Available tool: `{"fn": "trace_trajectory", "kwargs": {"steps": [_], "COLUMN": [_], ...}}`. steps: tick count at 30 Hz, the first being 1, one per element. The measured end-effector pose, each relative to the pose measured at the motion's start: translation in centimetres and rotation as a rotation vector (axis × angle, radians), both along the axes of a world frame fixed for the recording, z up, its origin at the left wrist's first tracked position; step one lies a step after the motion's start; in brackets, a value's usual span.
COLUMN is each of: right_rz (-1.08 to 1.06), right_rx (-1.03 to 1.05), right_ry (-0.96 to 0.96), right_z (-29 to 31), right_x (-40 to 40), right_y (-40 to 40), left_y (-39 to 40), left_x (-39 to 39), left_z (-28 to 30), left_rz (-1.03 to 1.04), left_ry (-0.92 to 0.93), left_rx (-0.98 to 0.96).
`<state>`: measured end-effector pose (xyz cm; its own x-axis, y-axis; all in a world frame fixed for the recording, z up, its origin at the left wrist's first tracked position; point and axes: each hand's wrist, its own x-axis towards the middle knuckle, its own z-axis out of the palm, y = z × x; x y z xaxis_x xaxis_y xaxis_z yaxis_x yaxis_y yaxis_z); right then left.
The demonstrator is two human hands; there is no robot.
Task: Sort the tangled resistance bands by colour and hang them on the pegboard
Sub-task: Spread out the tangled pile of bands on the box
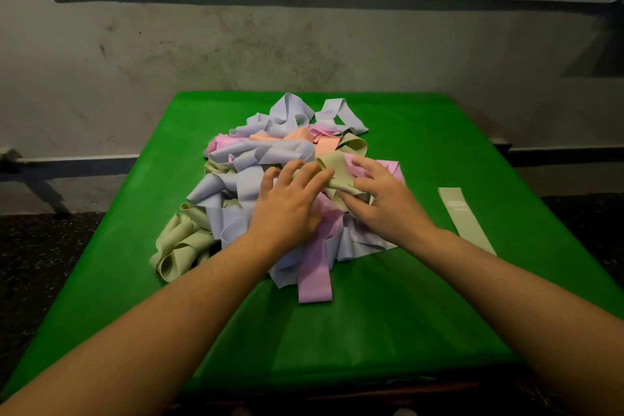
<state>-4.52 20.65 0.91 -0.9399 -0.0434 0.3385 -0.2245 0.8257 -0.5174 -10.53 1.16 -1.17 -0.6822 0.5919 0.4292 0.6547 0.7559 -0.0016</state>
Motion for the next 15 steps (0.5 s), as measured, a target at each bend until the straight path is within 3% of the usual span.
{"fn": "trace_trajectory", "kwargs": {"steps": [9, 13, 15], "right_rz": [-0.173, -0.234, -0.253], "right_rx": [-0.896, -1.067, -1.027], "right_ry": [-0.28, -0.365, -0.374], "right_z": [2.8, 2.8, 3.1], "right_x": [1.5, 1.4, 1.6], "right_y": [-1.2, -1.6, -1.3], "left_y": [-0.3, -0.5, -0.5], "left_x": [-1.5, -1.3, -1.2], "left_z": [0.2, 0.2, 0.2], "left_rz": [-0.025, -0.071, -0.06], "left_ry": [-0.135, -0.183, -0.222], "left_rx": [0.041, 0.033, 0.068]}}
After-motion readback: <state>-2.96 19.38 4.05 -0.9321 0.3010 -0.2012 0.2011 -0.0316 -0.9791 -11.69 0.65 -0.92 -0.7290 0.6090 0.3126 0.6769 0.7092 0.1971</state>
